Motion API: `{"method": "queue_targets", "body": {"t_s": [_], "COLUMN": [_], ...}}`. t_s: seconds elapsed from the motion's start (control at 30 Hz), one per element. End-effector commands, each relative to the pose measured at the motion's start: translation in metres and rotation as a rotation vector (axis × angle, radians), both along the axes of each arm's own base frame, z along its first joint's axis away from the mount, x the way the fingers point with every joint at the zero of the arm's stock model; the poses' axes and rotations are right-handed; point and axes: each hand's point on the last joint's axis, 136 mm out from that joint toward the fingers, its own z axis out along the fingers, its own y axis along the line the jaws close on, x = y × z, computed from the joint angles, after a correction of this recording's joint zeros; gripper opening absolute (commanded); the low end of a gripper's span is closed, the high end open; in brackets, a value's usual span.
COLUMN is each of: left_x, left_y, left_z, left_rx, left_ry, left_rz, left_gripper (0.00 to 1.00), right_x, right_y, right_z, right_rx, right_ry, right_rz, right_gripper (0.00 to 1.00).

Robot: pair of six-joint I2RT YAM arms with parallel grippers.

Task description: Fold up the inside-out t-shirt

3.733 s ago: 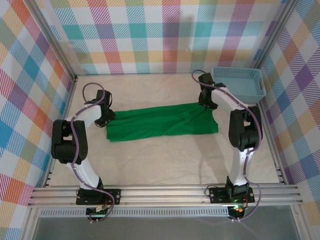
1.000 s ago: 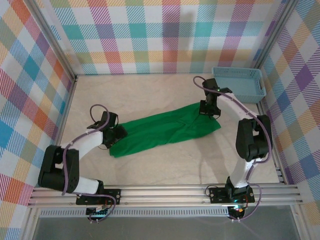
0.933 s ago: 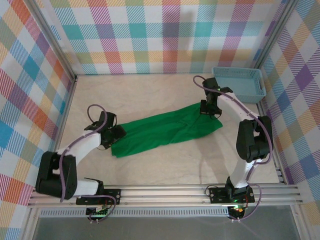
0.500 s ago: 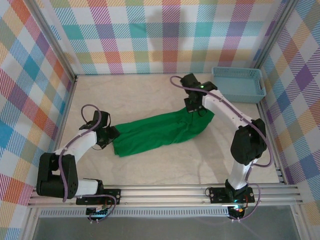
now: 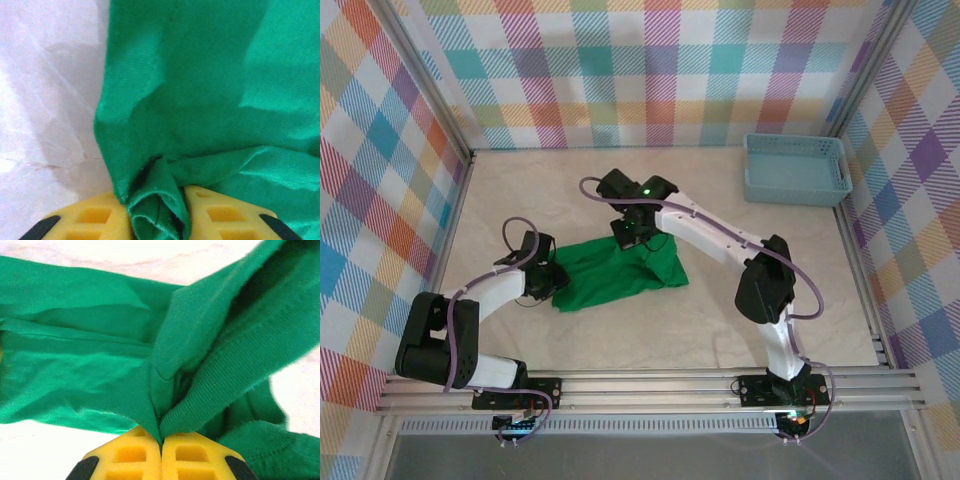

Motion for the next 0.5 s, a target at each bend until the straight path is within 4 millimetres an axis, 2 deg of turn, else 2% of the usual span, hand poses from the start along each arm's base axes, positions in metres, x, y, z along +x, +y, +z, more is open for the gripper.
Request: {"method": "queue_targets", "body": {"t_s": [0.0,0.17,0.27,0.33,0.47], "left_x": [-0.018,-0.030,-0.040,-0.041,-0.046], "left_y": [-0.014,-0.015,-0.006,-0.007,-0.001], "left_z": [-0.016,-0.017,-0.016,-0.013,-0.009], "left_rx": [-0.031,-0.003,0.040,0.023,0.040], "left_ry": [0.039,0.038,0.054,0.035,0.032], "left_rz": [-0.029,-0.035,-0.019,-0.014,0.008], "left_gripper": [0.27,0.24,0.24,0.23,0.23], "right_x": [-0.015,-0.022,-0.017,-0.015,-0.018], "right_y": [0.035,0.067,0.073,0.078,0.093], "right_z": [0.015,0.025,0.032,0.038,0.034], "right_rx": [0.130,0.225,0.235,0.254,0.289], "right_ry": [0.042,0.057,0.037,0.033,0.054], "right_rz": [-0.022,-0.021,-0.025,-0.028,-0.014], "right_gripper": [0.00,0.00,0.00,0.00,0.00]}}
